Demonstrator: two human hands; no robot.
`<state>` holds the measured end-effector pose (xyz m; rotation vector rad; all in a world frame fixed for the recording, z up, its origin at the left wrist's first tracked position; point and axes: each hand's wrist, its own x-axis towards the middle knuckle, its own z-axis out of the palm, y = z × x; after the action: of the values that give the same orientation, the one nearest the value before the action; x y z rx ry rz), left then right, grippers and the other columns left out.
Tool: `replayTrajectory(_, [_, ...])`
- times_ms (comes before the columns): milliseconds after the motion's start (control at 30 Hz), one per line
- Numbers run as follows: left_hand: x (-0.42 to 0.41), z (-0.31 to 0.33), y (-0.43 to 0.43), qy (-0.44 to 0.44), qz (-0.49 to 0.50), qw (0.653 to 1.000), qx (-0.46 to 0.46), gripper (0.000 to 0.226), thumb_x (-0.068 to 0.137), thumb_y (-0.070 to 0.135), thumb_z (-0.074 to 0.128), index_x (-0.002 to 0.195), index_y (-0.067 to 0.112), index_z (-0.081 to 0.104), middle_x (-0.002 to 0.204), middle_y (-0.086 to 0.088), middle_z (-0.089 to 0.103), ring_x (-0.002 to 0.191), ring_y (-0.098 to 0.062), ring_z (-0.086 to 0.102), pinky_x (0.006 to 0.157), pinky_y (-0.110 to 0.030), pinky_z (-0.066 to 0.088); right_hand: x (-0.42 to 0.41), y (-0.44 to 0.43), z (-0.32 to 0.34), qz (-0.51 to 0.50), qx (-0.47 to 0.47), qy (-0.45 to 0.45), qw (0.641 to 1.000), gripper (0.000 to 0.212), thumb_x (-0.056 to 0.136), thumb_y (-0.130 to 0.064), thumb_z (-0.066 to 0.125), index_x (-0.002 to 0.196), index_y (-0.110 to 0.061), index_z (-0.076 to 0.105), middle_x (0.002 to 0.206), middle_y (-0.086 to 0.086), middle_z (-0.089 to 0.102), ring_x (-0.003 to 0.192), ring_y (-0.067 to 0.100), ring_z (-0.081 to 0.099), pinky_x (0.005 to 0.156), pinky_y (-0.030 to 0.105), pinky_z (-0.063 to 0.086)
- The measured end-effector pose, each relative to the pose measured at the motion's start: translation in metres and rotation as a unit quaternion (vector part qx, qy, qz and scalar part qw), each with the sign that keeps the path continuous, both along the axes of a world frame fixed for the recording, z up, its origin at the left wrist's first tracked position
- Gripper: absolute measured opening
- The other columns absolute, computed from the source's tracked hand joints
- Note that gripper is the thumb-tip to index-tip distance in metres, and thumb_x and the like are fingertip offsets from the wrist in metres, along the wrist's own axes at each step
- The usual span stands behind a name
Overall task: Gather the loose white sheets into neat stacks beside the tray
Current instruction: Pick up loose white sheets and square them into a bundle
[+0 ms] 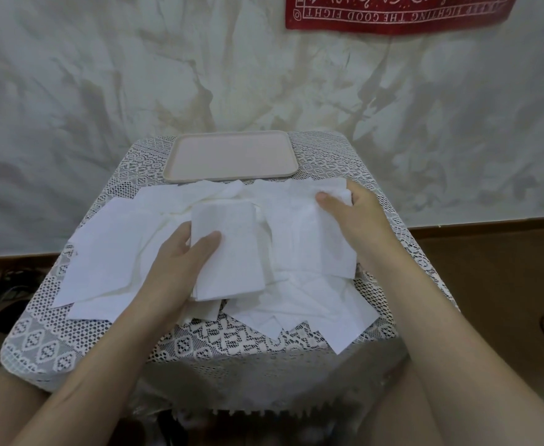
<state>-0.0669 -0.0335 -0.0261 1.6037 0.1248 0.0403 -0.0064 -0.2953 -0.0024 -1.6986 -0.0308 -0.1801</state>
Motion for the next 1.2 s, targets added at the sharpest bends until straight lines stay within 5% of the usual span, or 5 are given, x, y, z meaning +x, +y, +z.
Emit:
replayTrajectory(267, [-0.001,-0.001,-0.001,-0.004,-0.012,1.000,-0.001,0.033,0.093,0.045,0.069,0.123,0.033,0.069,0.113,-0.006,0.078,0.094,-0.031,0.077,0.073,-0.052,0.060,-0.002,0.001,-0.007,0.012,-0.172,0.060,0.983,0.018,0.095,-0.029,0.067,0.101,-0.013,0.071,0.098,0.003,0.075,0.090,0.027,0.070,0.084,0.040,0.056])
replayTrajectory(433, [0.000,0.004,-0.003,-0.008,-0.007,1.000,-0.001,0.040,0.087,0.048,0.066,0.124,0.034,0.068,0.117,0.001,0.078,0.109,-0.027,0.074,0.096,-0.057,0.058,-0.006,0.006,0.011,0.011,0.103,0.045,0.994,0.006,0.098,-0.016,0.067,0.098,-0.015,0.073,0.092,0.001,0.079,0.080,0.016,0.074,0.071,0.031,0.059])
replayTrajectory(600, [0.005,0.006,-0.002,-0.009,-0.003,1.000,-0.003,0.019,0.105,0.035,0.062,0.123,0.033,0.069,0.119,0.004,0.078,0.112,-0.021,0.074,0.103,-0.054,0.055,-0.005,0.008,0.005,0.016,-0.060,0.052,0.997,0.007,0.097,-0.016,0.066,0.093,-0.014,0.072,0.086,-0.002,0.075,0.074,0.016,0.068,0.068,0.030,0.051])
replayTrajectory(1000, [0.009,0.006,-0.016,0.013,-0.043,0.996,-0.078,0.015,0.110,0.024,0.052,0.107,0.037,0.059,0.090,0.029,0.077,0.090,0.008,0.073,0.088,-0.027,0.053,-0.024,0.039,0.016,0.006,0.277,0.099,0.956,0.021,0.099,-0.006,0.063,0.119,-0.004,0.068,0.102,0.012,0.078,0.080,0.022,0.077,0.056,0.036,0.062])
replayTrajectory(1200, [0.007,0.008,-0.020,0.034,-0.035,0.995,-0.086,0.027,0.107,0.035,0.059,0.134,0.037,0.057,0.121,0.025,0.072,0.107,0.004,0.069,0.098,-0.026,0.052,-0.021,0.049,0.010,-0.042,0.233,0.073,0.969,0.021,0.098,-0.008,0.065,0.118,-0.006,0.069,0.109,0.014,0.077,0.103,0.032,0.074,0.091,0.051,0.060])
